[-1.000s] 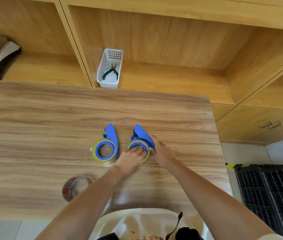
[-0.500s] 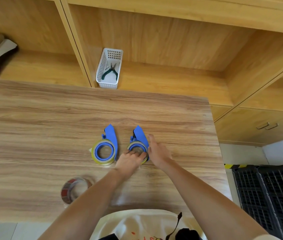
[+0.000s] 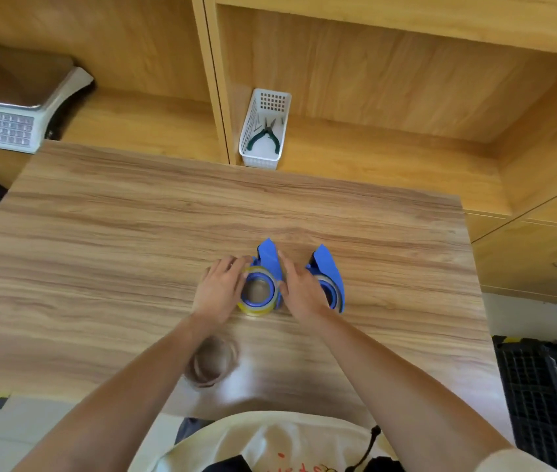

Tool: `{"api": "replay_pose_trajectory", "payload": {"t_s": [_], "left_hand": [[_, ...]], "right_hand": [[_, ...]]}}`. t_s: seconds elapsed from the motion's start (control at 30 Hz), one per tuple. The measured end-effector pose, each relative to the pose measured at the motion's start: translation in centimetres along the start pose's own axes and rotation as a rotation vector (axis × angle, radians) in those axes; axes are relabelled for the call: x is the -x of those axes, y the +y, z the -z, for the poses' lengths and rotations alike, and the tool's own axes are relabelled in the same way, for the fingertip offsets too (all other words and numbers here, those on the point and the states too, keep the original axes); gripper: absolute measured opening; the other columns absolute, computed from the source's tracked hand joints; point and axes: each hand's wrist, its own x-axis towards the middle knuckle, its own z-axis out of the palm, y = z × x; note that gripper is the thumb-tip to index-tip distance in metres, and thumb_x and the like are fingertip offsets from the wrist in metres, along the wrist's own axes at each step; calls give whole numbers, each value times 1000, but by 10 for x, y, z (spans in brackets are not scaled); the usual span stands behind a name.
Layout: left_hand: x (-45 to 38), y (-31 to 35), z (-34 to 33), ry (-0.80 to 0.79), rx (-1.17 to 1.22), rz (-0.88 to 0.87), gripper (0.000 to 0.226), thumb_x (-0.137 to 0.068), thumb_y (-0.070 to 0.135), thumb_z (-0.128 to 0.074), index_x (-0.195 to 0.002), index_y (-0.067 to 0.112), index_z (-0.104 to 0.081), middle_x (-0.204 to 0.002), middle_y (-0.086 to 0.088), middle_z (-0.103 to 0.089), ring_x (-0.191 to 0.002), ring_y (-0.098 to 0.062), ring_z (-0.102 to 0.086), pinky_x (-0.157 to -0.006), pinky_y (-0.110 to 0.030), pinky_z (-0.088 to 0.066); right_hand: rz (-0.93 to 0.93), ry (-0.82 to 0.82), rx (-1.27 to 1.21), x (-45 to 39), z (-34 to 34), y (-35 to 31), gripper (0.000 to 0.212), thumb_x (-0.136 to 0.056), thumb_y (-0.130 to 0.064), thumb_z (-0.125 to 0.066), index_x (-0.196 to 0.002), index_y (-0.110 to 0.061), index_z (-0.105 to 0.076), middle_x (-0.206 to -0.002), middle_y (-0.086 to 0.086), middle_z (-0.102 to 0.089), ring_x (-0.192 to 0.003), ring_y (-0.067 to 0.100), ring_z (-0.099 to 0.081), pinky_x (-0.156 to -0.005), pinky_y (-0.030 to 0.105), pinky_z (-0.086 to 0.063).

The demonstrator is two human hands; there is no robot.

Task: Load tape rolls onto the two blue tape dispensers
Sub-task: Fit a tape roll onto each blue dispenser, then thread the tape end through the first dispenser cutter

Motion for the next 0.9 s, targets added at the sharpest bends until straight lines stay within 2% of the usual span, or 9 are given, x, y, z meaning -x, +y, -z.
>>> {"api": "replay_pose_trajectory", "payload": {"t_s": [0.1,0.23,0.37,0.5,0.63,0.7,0.77,0.83,0.9], "left_hand": [[2,-20,13,-93,39,38,56,-91,55,-24,-127,28,-58,-112,-3,-64,-104,-31,-59,-86,-44,-48],[5,-33,21,-140,73,57,63,-90,59,-19,-128,27,-57,-117,-2,-63,-108,-30,-59,-89,-44,-47],[6,-40,22,-196,91,46,65,-90,59,-16,-128,26,-56,-118,-2,-62,-110,-30,-57,-90,-43,-44],[4,-50,22,-301,91,25,70,-87,62,-9,-130,27,-52,-123,0,-59,-114,-27,-53,-94,-43,-41],[0,-57,16,-347,174,47,47,-100,49,-25,-127,24,-55,-119,-4,-61,-113,-28,-54,-96,-44,-41],[-3,-60,14,-315,339,121,38,-104,39,-32,-121,18,-59,-113,-8,-64,-111,-29,-56,-98,-44,-43],[-7,-57,15,-293,533,232,38,-104,38,-34,-108,14,-64,-102,-8,-68,-102,-27,-62,-94,-39,-46],[-10,-47,23,-359,750,388,46,-104,44,-32,-93,17,-68,-88,-3,-69,-90,-23,-65,-82,-32,-49],[-13,-31,33,-492,949,487,53,-103,48,-27,-92,18,-69,-88,-3,-70,-87,-20,-65,-75,-25,-51]], "right_hand": [[-118,-55,10,-4,-15,-19,78,-98,-29,-51,-155,-23,2,-137,15,-49,-116,37,-55,-83,45,-49],[-217,-49,48,-11,-27,-32,87,-97,-29,-53,-154,-25,13,-145,12,-41,-118,38,-54,-79,46,-50],[-278,-25,40,-14,-31,-38,91,-96,-20,-55,-153,-29,16,-140,13,-44,-106,37,-60,-69,42,-49],[-337,14,38,-15,-31,-44,95,-93,-6,-55,-153,-31,14,-133,13,-47,-100,36,-61,-69,42,-51],[-327,99,-111,-7,-36,-45,93,-92,-4,-54,-153,-36,9,-126,12,-52,-87,33,-62,-62,42,-52],[-329,133,-253,-2,-39,-47,87,-94,-10,-52,-153,-36,6,-132,13,-52,-88,31,-61,-65,42,-51],[-324,175,-418,2,-37,-52,84,-96,-11,-52,-153,-39,3,-136,13,-52,-91,31,-61,-74,43,-52],[-321,198,-566,4,-31,-55,82,-96,-5,-51,-154,-35,-2,-143,10,-47,-110,33,-58,-88,44,-49],[-300,223,-676,4,-27,-56,81,-94,1,-51,-155,-28,-7,-154,4,-36,-133,27,-43,-104,38,-39]]}}
